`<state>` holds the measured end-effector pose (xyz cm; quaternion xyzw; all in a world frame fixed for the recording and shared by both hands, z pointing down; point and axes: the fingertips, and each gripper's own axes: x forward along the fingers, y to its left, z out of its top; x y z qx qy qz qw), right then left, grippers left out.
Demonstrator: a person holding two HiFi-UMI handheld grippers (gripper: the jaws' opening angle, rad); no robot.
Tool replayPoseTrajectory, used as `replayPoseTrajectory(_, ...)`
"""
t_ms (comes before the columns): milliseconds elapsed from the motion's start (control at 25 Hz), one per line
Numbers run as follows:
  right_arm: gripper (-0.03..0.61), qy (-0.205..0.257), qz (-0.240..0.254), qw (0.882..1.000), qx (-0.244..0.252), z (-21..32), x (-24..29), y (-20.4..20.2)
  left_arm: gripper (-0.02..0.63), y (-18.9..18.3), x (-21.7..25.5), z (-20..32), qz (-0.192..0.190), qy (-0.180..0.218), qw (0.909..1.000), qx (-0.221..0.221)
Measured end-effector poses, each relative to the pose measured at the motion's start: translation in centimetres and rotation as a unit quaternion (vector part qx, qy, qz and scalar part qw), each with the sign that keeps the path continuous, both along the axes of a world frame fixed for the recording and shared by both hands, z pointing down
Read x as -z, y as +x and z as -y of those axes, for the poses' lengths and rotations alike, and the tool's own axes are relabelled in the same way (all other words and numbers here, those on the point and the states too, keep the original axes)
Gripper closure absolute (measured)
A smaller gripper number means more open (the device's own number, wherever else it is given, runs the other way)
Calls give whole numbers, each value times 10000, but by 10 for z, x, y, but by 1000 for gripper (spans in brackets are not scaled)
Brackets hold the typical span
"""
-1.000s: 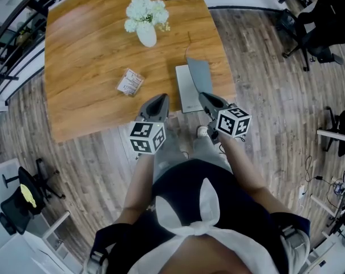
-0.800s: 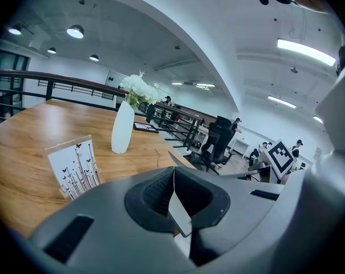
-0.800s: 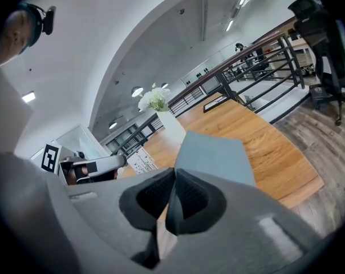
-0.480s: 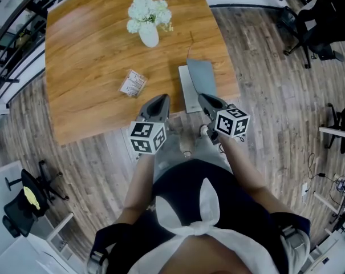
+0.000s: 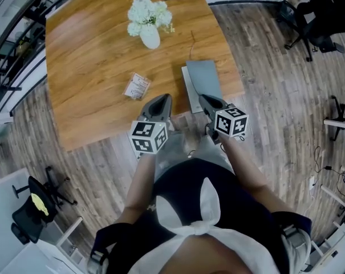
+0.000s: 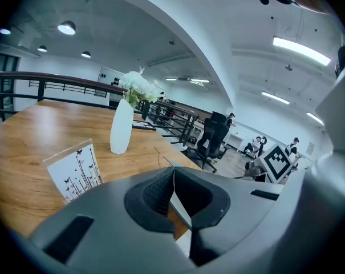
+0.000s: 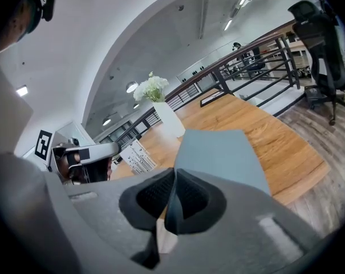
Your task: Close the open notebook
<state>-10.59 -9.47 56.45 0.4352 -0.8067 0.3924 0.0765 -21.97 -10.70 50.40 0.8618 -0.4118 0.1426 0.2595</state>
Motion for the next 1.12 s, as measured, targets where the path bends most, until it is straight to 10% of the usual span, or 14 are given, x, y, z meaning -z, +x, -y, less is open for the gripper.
replayPoseTrajectory(1120,551,-490,-1085,9929,54,0,-69,-37,594,-30,-15,11,38,-140,9994,-328)
